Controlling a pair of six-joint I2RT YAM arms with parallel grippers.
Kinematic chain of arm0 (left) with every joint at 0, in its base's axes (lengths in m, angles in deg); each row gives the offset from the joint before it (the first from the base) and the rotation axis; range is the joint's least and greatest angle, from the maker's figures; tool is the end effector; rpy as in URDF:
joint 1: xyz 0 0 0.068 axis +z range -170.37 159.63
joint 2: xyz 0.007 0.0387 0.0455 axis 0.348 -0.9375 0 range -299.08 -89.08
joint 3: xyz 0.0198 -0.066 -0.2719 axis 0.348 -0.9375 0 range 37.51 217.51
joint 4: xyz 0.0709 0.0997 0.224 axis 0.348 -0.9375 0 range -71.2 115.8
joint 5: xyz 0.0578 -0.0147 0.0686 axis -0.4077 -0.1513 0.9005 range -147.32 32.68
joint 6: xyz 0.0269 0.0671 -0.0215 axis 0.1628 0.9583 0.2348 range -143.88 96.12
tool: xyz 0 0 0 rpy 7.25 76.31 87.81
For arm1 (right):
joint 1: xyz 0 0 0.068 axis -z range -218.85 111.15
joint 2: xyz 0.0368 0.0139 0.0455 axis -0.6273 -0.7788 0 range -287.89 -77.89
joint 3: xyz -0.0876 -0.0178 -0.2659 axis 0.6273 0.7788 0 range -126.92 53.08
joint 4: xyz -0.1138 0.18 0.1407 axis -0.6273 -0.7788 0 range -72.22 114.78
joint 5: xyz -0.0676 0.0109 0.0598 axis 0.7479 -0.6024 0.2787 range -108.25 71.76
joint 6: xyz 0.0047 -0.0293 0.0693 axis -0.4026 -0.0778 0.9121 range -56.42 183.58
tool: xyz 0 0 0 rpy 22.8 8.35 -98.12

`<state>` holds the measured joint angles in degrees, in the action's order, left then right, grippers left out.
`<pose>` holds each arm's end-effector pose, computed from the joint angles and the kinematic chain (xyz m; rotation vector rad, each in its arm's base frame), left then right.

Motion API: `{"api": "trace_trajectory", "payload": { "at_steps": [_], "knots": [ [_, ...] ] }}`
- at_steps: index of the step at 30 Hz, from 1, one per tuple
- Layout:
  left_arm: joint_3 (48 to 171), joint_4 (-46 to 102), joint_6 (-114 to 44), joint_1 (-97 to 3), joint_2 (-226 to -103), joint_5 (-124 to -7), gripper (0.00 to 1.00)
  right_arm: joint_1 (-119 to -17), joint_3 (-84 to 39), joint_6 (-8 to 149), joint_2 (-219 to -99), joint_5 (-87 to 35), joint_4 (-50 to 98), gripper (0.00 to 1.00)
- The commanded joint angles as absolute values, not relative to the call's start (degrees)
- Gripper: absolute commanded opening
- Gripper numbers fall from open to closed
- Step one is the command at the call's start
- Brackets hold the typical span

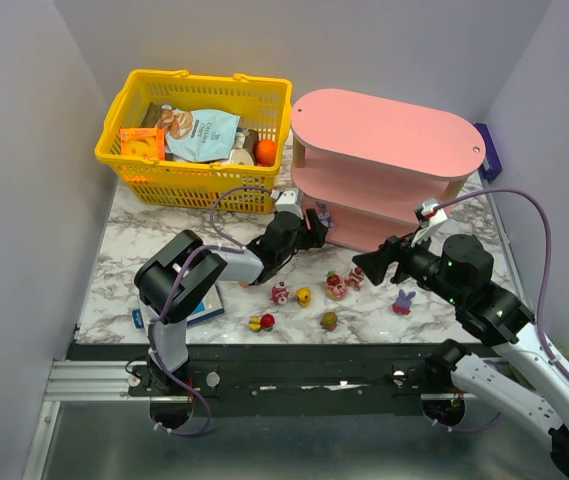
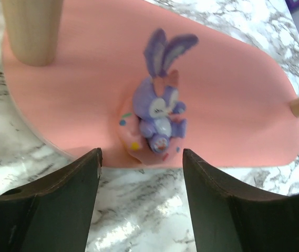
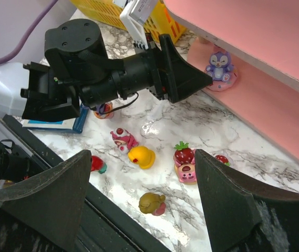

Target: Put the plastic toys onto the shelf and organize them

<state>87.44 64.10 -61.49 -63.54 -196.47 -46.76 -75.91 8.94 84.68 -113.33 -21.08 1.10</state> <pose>0.3063 -0.2715 0.1595 -0.0337 1.9764 -0.7704 0.1240 0.0976 0.3309 -0.2993 1.8759 0.7497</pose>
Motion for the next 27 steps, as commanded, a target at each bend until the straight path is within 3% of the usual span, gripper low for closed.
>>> {"api": "trace_trajectory", "payload": {
  "at_steps": [1, 11, 27],
  "knots": [
    [86.5, 66.4, -60.5, -65.1, -194.7, -46.9, 0.72, -76.0, 9.9, 85.4, -112.3, -20.1, 1.0, 0.86],
    [87.7, 65.0, -62.0, -65.2, -197.1, -44.7, 0.55, -76.0, 10.5, 85.4, -111.5, -19.9, 0.9, 0.86],
    [90.1, 61.8, -61.6, -65.0, -199.6, -41.0, 0.53, -76.0, 10.3, 85.0, -111.6, -19.2, 0.7, 0.86]
  ]
}}
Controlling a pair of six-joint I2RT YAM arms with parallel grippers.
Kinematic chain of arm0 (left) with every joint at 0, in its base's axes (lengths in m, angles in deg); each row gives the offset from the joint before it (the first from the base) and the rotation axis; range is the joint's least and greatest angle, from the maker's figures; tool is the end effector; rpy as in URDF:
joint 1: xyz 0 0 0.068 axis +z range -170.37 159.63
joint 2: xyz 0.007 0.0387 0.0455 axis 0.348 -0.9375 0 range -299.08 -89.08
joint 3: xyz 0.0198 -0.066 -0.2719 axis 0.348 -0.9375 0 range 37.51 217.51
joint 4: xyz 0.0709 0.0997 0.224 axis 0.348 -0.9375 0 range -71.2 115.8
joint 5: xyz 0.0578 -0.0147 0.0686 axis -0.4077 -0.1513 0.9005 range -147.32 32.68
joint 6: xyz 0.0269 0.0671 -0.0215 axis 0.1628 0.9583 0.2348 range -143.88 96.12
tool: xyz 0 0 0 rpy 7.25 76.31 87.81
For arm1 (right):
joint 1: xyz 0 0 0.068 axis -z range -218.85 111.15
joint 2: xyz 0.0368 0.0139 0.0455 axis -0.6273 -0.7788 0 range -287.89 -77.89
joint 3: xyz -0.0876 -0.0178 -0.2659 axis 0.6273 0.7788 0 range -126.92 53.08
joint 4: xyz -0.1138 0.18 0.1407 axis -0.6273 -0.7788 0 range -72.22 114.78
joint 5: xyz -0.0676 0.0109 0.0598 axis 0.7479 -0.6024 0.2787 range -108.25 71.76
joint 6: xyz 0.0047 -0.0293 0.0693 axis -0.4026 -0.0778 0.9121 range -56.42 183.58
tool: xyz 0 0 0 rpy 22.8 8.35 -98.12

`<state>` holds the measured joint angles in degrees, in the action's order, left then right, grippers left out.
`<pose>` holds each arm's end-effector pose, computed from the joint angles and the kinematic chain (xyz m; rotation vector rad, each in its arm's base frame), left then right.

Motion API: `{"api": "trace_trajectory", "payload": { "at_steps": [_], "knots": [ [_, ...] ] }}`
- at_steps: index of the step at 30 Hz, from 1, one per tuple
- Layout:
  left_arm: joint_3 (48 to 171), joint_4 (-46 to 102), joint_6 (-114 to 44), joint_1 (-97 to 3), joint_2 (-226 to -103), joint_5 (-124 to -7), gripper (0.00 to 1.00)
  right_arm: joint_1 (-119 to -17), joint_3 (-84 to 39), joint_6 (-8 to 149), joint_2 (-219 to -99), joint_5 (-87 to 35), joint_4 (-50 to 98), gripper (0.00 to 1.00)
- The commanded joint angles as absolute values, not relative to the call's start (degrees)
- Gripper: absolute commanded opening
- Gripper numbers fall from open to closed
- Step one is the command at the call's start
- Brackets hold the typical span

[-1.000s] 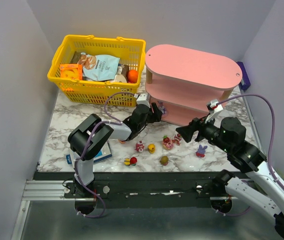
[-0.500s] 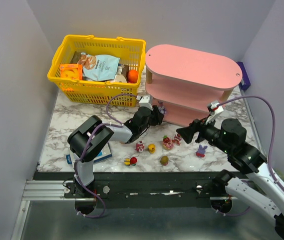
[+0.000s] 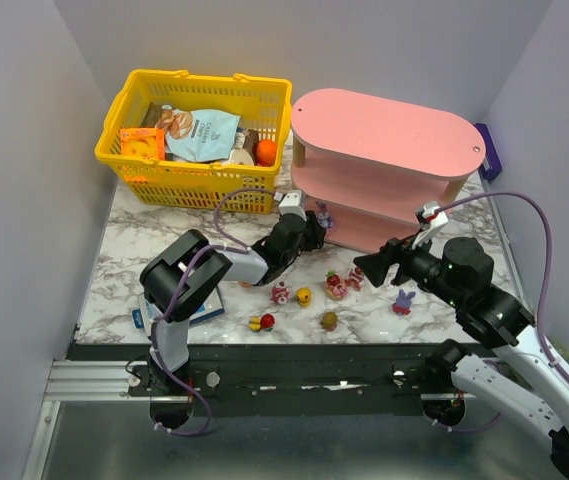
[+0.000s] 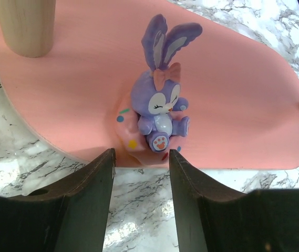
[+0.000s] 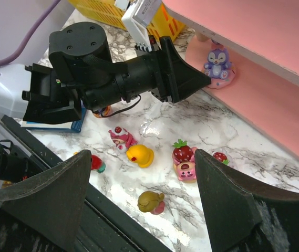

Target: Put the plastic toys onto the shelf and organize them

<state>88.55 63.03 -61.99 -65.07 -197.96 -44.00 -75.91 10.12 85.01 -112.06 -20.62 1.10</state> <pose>0.3038 -0.2801 0.1531 -0.0460 1.9919 -0.7357 0.1215 0.0951 0.3265 -0.2878 1.8756 0.7470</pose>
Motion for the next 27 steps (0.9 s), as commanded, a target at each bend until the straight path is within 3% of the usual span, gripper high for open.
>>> {"api": "trace_trajectory", "payload": {
  "at_steps": [1, 27],
  "knots": [
    [89.8, 61.9, -61.7, -64.9, -199.6, -40.6, 0.53, -76.0, 10.3, 85.0, -111.7, -19.1, 0.6, 0.86],
    [88.2, 59.7, -63.3, -63.8, -197.6, -36.8, 0.49, -76.1, 10.8, 85.3, -112.5, -18.9, 0.7, 0.86]
  ]
}}
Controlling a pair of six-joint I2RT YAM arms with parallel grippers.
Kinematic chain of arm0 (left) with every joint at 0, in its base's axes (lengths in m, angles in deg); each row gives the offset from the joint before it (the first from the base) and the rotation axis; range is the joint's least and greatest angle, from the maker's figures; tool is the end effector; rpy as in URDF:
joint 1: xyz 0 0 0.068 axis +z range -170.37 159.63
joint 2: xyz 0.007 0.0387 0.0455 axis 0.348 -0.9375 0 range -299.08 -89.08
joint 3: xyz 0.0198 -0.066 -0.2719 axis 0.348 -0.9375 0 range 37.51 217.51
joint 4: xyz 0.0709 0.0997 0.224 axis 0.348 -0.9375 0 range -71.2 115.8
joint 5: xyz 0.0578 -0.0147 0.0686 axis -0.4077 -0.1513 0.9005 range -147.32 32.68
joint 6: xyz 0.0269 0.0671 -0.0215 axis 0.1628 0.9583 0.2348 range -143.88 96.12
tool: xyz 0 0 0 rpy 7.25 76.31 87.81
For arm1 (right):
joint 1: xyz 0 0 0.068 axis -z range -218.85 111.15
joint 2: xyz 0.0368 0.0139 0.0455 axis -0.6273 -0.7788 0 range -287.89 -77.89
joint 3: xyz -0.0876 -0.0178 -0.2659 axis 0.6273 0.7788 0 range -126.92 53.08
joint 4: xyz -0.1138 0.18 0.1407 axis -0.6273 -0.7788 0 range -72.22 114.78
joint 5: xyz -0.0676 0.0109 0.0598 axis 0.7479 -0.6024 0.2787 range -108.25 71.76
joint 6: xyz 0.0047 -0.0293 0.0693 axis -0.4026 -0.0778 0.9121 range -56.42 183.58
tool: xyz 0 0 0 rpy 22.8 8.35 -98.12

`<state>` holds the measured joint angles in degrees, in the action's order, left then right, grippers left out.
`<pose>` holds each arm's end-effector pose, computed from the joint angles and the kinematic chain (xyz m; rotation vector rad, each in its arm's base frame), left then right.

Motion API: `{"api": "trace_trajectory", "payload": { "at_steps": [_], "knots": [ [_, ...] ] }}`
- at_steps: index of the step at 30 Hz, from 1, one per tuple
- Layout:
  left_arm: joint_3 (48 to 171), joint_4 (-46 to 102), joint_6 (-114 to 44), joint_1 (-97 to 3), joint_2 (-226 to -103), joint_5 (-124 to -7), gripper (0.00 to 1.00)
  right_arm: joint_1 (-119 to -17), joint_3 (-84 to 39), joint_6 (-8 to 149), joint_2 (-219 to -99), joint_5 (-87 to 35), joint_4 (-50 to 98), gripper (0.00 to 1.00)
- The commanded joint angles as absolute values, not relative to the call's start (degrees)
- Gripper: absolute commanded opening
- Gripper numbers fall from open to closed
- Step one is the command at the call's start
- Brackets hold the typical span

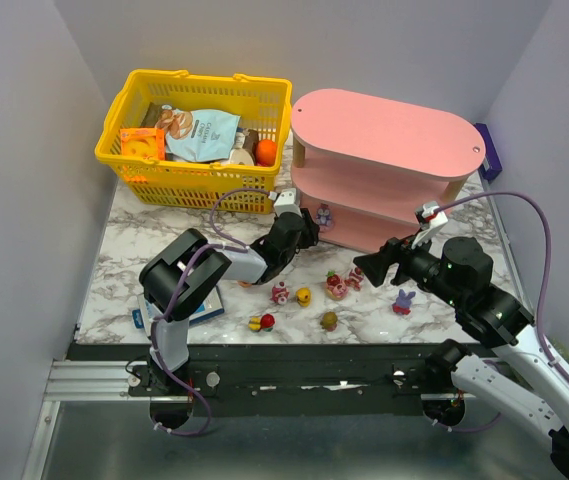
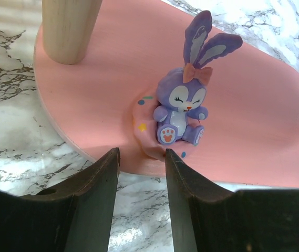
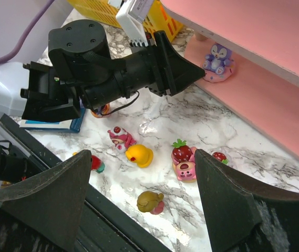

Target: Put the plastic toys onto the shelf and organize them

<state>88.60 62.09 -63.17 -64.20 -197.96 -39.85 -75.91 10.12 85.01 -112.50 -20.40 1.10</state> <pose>0.3098 -0.2711 0.1517 -0.1282 1.9827 -0.6657 0.1230 0.0959 0.3255 -0.2859 1.8832 0.7410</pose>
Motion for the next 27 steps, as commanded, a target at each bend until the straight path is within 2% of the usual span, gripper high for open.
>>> {"api": "trace_trajectory", "payload": {
  "at_steps": [1, 13, 20, 23, 27],
  "knots": [
    [88.0, 59.8, -63.3, -63.8, -197.5, -36.9, 0.49, -76.0, 10.8, 85.3, -112.5, -18.9, 0.7, 0.86],
    [82.3, 60.0, -63.0, -64.5, -185.9, -37.8, 0.54, -76.0, 11.1, 85.7, -112.8, -20.3, 1.3, 0.86],
    [78.8, 56.9, -61.8, -64.9, -174.7, -37.3, 0.61, -76.2, 10.9, 83.5, -117.4, -27.2, 3.8, 0.87],
    [77.3, 51.7, -61.1, -64.9, -167.4, -34.1, 0.67, -77.2, 11.4, 83.4, -122.1, -32.4, 8.2, 0.85],
    [77.0, 36.5, -61.3, -64.8, -154.8, -27.7, 0.74, -84.0, 10.7, 82.7, -127.9, -29.9, 13.8, 0.85]
  ]
}}
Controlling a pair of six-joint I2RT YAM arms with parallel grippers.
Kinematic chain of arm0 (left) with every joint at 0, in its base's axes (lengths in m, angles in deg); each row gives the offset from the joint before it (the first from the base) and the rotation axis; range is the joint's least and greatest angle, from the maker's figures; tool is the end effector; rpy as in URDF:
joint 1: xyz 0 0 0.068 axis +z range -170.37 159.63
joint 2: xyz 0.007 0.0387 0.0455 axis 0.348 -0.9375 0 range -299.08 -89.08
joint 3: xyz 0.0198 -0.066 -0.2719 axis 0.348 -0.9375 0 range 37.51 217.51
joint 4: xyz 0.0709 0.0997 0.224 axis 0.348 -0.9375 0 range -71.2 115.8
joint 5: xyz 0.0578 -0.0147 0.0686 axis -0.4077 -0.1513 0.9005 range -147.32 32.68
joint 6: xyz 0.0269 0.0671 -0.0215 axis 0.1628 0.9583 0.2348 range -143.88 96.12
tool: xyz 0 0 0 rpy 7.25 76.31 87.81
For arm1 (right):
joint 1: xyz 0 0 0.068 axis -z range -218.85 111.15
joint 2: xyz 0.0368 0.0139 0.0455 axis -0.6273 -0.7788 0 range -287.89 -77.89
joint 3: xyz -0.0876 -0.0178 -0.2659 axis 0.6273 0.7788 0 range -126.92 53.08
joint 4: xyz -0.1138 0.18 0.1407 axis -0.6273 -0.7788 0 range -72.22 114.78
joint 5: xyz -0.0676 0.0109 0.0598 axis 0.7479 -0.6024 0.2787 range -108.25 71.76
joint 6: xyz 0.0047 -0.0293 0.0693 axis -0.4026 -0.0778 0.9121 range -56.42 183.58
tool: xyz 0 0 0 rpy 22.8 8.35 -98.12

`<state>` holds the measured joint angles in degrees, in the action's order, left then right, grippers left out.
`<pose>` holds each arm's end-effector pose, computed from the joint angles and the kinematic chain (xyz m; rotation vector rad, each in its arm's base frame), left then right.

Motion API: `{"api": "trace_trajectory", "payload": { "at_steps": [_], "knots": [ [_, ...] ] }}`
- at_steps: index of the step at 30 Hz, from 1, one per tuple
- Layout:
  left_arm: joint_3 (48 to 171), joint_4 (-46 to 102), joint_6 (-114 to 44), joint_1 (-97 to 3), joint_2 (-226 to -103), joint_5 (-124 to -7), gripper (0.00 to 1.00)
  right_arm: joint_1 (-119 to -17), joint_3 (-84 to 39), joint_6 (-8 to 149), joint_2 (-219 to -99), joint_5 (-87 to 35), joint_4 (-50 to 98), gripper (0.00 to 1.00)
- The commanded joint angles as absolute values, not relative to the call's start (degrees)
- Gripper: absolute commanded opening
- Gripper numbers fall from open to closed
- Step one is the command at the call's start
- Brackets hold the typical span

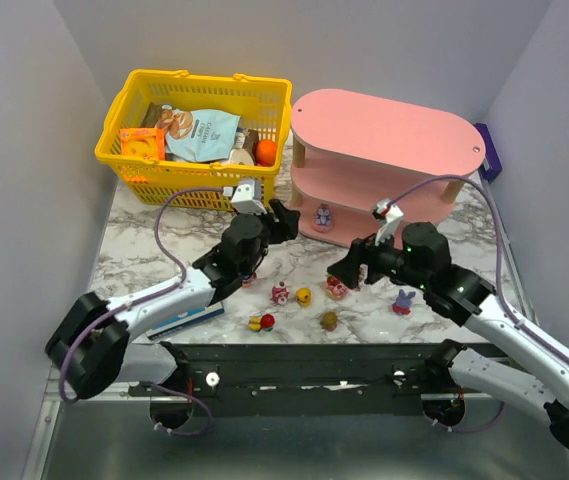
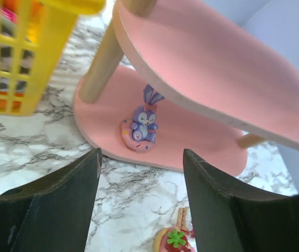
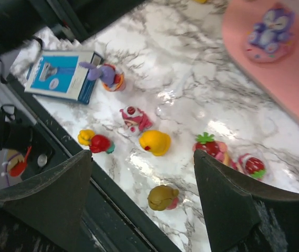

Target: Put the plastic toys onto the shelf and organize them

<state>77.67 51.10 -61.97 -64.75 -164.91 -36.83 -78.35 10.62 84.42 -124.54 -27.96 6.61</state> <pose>0.2396 -0.2034 0.2628 -0.1699 1.7905 -0.7358 0.1489 0.1366 0.3016 -0.4479 2.0063 0.8418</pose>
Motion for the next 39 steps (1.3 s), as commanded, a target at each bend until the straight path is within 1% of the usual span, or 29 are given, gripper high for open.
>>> {"api": "trace_trajectory", "payload": {
  "at_steps": [1, 3, 4, 8, 9, 11, 12, 15, 18, 22, 27, 39],
  "knots": [
    [77.1, 33.9, -61.5, -64.8, -152.5, -26.3, 0.76, -85.7, 10.3, 82.2, -131.2, -29.2, 14.8, 0.85],
    [77.4, 26.4, -61.8, -64.8, -145.6, -23.8, 0.79, -90.1, 8.1, 79.4, -135.3, -27.1, 17.3, 0.85],
    [77.9, 23.8, -61.9, -64.8, -143.2, -23.1, 0.8, -91.7, 7.2, 78.0, -139.1, -26.9, 18.1, 0.84],
    [79.3, 13.0, -60.5, -64.7, -132.3, -21.9, 0.91, -97.6, 4.8, 71.4, -147.6, -24.1, 26.9, 0.82],
    [79.4, 9.0, -60.5, -64.7, -128.3, -22.1, 0.92, -98.9, 4.2, 69.7, -149.0, -23.8, 28.5, 0.81],
    [79.8, 5.1, -60.7, -64.7, -124.4, -21.4, 0.94, -100.1, 3.2, 68.6, -152.8, -21.2, 31.6, 0.77],
    [79.8, 2.3, -60.6, -64.7, -120.9, -21.2, 0.95, -100.5, 2.3, 68.3, -154.3, -20.6, 32.5, 0.73],
    [79.3, -1.5, -59.3, -64.7, -114.6, -22.1, 0.98, -101.2, 0.4, 67.7, -159.5, -19.2, 34.9, 0.66],
    [78.4, -5.0, -58.5, -64.7, -110.3, -21.8, 0.99, -102.1, -3.0, 67.0, -164.6, -16.9, 35.2, 0.63],
    [77.1, -7.2, -58.3, -64.7, -107.8, -22.0, 0.99, -102.7, -6.9, 66.7, -170.2, -14.3, 34.7, 0.6],
    [77.0, -6.3, -58.0, -64.7, -108.1, -23.7, 0.99, -102.9, -11.1, 66.7, -174.6, -11.6, 32.3, 0.53],
    [77.2, -6.8, -57.9, -64.7, -108.0, -23.7, 0.99, -103.4, -12.6, 66.7, -178.3, -10.6, 30.1, 0.5]
  ]
}}
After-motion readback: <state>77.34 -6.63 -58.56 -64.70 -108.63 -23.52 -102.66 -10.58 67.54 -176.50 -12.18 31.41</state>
